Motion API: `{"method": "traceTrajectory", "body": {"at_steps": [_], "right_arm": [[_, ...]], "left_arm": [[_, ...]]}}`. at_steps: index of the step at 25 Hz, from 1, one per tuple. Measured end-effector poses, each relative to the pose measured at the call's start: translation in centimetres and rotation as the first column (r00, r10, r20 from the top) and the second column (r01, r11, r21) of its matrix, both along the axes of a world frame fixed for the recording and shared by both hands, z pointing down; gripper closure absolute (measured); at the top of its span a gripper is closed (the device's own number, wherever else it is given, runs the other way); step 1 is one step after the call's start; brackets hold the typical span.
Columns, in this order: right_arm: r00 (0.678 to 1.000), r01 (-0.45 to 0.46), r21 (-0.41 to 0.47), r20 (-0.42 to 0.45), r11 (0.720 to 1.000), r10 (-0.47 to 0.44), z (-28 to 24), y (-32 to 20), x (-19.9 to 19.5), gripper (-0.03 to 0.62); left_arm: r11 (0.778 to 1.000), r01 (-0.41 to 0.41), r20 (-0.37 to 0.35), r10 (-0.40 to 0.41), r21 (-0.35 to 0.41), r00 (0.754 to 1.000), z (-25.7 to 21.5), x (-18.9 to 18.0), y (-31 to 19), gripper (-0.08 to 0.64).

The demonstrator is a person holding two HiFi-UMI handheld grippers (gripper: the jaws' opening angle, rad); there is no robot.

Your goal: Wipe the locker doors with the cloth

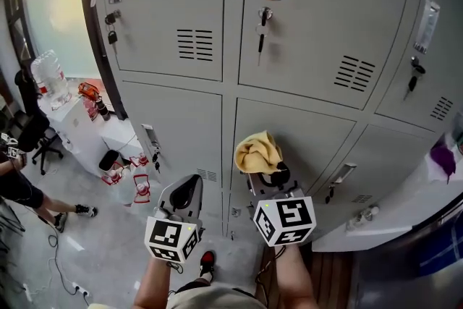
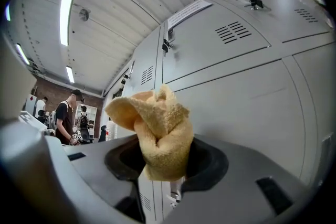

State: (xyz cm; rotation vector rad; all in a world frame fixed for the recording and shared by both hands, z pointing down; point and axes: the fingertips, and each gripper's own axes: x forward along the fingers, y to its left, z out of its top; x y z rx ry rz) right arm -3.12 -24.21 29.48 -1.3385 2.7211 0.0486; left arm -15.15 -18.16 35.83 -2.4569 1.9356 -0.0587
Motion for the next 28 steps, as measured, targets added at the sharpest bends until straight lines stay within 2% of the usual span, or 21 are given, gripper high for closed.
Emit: {"method": "traceTrajectory", "body": {"at_steps": [11, 28], "right_arm": [[1.000, 0.016, -0.033, -0.021, 0.999, -0.016, 1.6, -2.5, -3.5, 0.410], [1.000, -0.017, -0.047, -0.021, 0.999, 0.016, 2.1, -3.3, -3.2, 0.411]], "left_arm": [[0.999, 0.035, 0.003, -0.035, -0.003, 0.999, 0.1, -2.9, 0.0, 0.537], [1.000, 0.027, 0.003, -0.027, -0.006, 1.000, 0.3, -3.3, -0.1, 0.537]]}}
